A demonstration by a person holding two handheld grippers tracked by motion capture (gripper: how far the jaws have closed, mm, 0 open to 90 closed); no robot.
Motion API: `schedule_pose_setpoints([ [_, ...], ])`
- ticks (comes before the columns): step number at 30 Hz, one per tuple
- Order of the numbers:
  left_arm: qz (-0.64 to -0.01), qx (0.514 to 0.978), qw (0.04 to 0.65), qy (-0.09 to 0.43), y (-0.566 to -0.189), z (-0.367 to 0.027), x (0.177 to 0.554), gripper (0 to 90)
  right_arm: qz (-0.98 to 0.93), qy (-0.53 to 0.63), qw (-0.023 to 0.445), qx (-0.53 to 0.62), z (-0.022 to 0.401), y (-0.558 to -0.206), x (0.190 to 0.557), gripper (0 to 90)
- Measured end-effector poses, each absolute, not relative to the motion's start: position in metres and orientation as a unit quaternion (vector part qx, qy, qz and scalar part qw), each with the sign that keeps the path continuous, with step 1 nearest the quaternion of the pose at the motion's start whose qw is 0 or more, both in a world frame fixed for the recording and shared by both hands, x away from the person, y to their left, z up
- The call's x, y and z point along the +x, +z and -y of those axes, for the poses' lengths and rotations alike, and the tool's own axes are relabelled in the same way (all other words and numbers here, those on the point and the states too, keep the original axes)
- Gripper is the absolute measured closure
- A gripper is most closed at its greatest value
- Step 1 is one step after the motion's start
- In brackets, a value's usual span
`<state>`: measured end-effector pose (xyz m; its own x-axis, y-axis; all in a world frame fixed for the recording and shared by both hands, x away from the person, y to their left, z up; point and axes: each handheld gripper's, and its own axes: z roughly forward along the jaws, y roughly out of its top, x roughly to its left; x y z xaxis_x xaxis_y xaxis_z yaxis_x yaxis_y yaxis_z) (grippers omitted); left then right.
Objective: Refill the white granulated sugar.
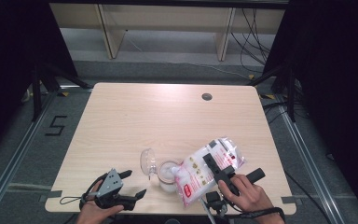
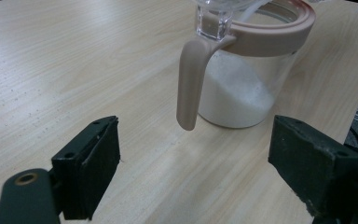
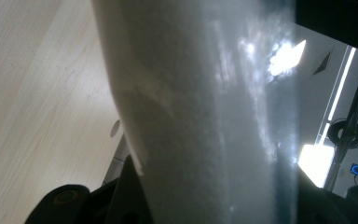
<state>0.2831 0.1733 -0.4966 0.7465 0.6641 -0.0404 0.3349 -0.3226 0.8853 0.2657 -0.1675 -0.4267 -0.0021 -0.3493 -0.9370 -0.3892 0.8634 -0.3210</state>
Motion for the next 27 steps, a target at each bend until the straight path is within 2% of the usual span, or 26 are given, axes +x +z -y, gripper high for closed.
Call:
schedule_pose_setpoints([
  [27, -0.314, 0.795, 0.49, 0.17, -0.496, -0.1736, 0.2836, 16.1, -0.698, 0.015, 0.66, -0.277, 0.1698, -0.4207, 0.2632, 71.4],
])
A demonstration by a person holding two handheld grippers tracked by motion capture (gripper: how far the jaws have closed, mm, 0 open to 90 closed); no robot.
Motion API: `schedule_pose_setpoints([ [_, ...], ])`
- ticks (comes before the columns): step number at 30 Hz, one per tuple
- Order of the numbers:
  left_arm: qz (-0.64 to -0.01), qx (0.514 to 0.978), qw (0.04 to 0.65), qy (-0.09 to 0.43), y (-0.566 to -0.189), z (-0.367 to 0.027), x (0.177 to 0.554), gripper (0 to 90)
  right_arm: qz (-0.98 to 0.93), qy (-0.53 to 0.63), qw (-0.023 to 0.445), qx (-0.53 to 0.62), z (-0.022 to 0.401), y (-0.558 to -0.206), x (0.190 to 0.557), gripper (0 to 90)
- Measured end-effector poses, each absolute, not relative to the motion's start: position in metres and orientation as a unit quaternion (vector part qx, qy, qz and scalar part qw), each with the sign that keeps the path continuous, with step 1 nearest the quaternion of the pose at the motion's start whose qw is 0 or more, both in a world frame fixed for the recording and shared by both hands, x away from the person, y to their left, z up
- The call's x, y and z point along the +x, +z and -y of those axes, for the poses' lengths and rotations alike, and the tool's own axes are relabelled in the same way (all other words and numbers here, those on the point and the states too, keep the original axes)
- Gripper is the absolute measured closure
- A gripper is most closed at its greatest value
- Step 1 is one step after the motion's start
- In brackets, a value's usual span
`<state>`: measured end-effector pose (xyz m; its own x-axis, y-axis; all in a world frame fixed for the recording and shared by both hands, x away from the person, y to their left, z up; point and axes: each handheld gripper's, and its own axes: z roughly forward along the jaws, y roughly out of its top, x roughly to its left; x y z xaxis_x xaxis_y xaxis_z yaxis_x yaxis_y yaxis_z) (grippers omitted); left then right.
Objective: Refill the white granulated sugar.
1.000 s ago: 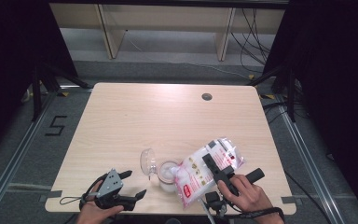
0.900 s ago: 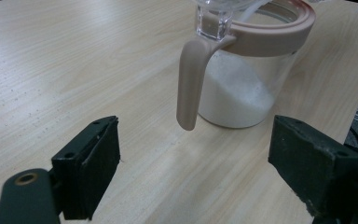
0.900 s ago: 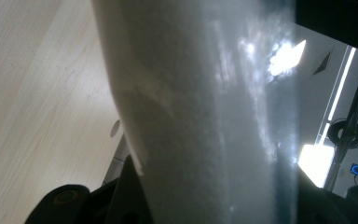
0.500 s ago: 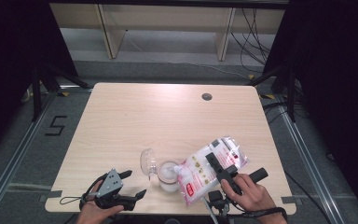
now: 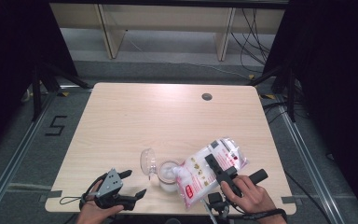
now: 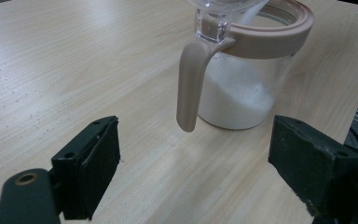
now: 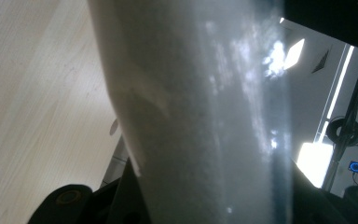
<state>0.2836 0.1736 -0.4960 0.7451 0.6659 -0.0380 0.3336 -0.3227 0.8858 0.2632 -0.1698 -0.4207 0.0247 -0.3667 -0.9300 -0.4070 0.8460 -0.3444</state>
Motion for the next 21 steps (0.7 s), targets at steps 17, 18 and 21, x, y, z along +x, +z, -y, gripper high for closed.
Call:
schedule_pose_setpoints([
  [17, -0.313, 0.795, 0.491, 0.168, -0.4964, -0.1729, 0.2833, 16.1, -0.724, 0.019, 0.653, -0.223, 0.1744, -0.425, 0.2633, 73.0],
  [18, -0.315, 0.795, 0.492, 0.167, -0.4967, -0.1726, 0.2828, 16.1, -0.721, 0.016, 0.654, -0.228, 0.1745, -0.4234, 0.2637, 73.1],
  [21, -0.314, 0.795, 0.491, 0.168, -0.4961, -0.1731, 0.2834, 16.1, -0.701, 0.016, 0.662, -0.267, 0.1735, -0.4181, 0.2675, 73.4],
])
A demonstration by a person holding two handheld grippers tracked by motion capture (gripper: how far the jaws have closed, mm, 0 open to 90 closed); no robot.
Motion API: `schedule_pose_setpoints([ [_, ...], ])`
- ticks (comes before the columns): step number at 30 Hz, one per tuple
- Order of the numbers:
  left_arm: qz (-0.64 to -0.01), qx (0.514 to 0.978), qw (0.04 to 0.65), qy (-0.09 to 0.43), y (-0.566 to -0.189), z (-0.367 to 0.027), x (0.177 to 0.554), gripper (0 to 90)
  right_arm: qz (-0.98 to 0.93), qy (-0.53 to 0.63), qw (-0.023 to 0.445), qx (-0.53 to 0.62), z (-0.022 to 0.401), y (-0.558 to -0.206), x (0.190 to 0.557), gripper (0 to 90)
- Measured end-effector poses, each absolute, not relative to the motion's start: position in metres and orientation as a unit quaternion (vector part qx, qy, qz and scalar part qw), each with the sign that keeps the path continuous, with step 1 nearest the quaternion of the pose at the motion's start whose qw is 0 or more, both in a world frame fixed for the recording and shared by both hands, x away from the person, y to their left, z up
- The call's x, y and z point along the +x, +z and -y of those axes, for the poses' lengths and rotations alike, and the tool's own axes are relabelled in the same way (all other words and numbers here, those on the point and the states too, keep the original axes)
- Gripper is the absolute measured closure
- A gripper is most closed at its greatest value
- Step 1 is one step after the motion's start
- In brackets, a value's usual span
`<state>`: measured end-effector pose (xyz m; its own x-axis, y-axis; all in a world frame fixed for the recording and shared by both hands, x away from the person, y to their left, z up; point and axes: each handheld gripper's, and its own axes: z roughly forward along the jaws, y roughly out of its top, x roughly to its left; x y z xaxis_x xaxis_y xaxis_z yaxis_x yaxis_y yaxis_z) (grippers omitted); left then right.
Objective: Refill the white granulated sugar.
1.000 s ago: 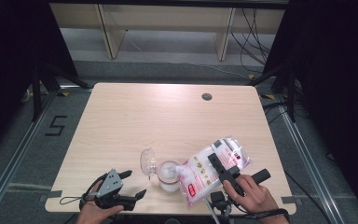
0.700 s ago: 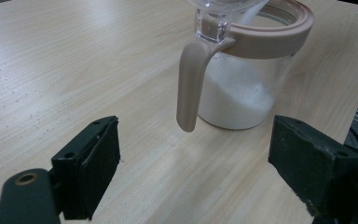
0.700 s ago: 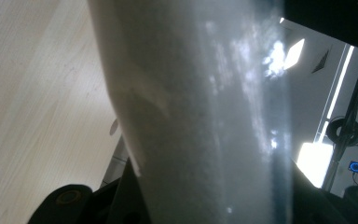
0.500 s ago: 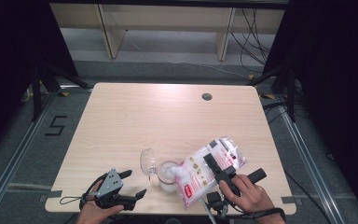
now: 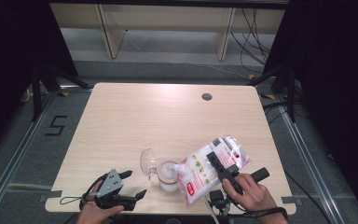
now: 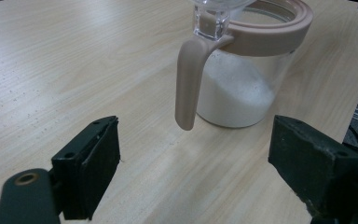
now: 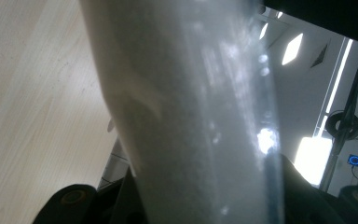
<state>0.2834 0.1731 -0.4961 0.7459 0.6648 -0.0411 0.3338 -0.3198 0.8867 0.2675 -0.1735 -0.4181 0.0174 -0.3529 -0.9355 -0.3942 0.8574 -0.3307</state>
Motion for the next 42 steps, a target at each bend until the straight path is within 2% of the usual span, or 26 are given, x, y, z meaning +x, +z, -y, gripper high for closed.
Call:
schedule_pose_setpoints([
  [14, -0.314, 0.795, 0.491, 0.167, -0.496, -0.173, 0.283, 16.1, -0.733, 0.055, 0.652, -0.188, 0.18, -0.432, 0.263, 74.3],
  [27, -0.301, 0.801, 0.488, 0.173, -0.496, -0.174, 0.285, 16.1, -0.733, 0.064, 0.651, -0.186, 0.176, -0.432, 0.264, 74.5],
  [33, -0.314, 0.795, 0.491, 0.168, -0.496, -0.173, 0.284, 16.1, -0.736, 0.062, 0.648, -0.186, 0.175, -0.432, 0.265, 74.5],
  [36, -0.299, 0.801, 0.488, 0.174, -0.496, -0.174, 0.284, 16.1, -0.732, 0.059, 0.654, -0.182, 0.178, -0.43, 0.265, 74.5],
  [42, -0.314, 0.795, 0.491, 0.167, -0.497, -0.173, 0.283, 16.1, -0.728, 0.043, 0.656, -0.194, 0.185, -0.426, 0.265, 74.6],
])
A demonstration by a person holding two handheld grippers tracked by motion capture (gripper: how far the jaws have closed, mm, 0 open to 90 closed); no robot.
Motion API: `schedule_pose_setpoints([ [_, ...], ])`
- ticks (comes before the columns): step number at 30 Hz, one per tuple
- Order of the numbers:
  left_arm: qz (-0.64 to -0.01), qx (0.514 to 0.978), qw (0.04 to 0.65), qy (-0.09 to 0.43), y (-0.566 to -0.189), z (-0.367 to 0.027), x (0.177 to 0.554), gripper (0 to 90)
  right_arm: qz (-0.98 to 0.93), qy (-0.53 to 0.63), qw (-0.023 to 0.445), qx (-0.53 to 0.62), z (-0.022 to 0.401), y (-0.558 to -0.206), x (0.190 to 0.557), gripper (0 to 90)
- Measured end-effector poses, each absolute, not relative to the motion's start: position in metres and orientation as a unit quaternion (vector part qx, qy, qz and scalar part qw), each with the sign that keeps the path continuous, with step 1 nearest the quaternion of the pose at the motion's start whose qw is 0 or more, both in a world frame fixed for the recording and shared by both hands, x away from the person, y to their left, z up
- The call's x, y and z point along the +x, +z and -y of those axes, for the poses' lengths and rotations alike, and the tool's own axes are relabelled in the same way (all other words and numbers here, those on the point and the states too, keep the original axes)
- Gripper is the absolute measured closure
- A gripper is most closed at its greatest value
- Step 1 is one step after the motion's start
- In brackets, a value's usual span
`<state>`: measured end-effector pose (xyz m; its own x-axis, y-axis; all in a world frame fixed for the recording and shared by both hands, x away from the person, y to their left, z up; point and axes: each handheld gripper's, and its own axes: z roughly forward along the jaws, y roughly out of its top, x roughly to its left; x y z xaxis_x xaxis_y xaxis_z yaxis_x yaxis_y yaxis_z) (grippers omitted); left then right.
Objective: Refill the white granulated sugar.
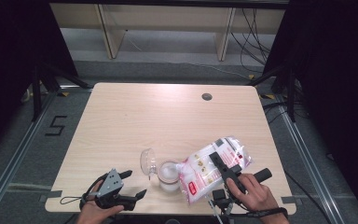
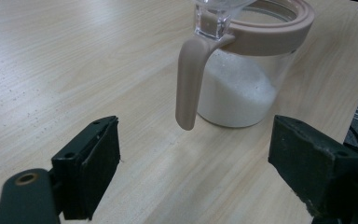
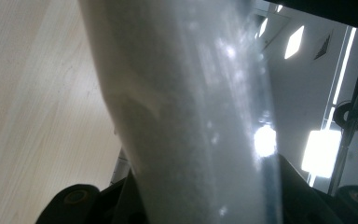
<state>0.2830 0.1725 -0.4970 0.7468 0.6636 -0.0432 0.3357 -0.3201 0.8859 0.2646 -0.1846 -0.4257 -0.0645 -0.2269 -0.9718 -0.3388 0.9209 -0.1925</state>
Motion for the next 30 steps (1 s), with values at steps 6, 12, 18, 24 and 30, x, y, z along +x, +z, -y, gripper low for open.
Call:
schedule_pose_setpoints([
  [6, -0.317, 0.794, 0.492, 0.166, -0.496, -0.173, 0.283, 16.1, -0.73, 0.035, 0.651, -0.205, 0.183, -0.426, 0.261, 74.6],
  [12, -0.313, 0.795, 0.491, 0.167, -0.496, -0.173, 0.283, 16.1, -0.73, 0.051, 0.65, -0.203, 0.174, -0.428, 0.26, 74.6],
  [18, -0.3, 0.801, 0.489, 0.174, -0.496, -0.174, 0.284, 16.1, -0.736, 0.051, 0.647, -0.195, 0.17, -0.429, 0.263, 74.7],
  [24, -0.31, 0.797, 0.49, 0.169, -0.496, -0.173, 0.284, 16.1, -0.735, 0.058, 0.65, -0.185, 0.174, -0.429, 0.264, 74.8],
  [30, -0.312, 0.796, 0.491, 0.169, -0.496, -0.173, 0.284, 16.1, -0.734, 0.054, 0.653, -0.178, 0.179, -0.425, 0.263, 74.8],
])
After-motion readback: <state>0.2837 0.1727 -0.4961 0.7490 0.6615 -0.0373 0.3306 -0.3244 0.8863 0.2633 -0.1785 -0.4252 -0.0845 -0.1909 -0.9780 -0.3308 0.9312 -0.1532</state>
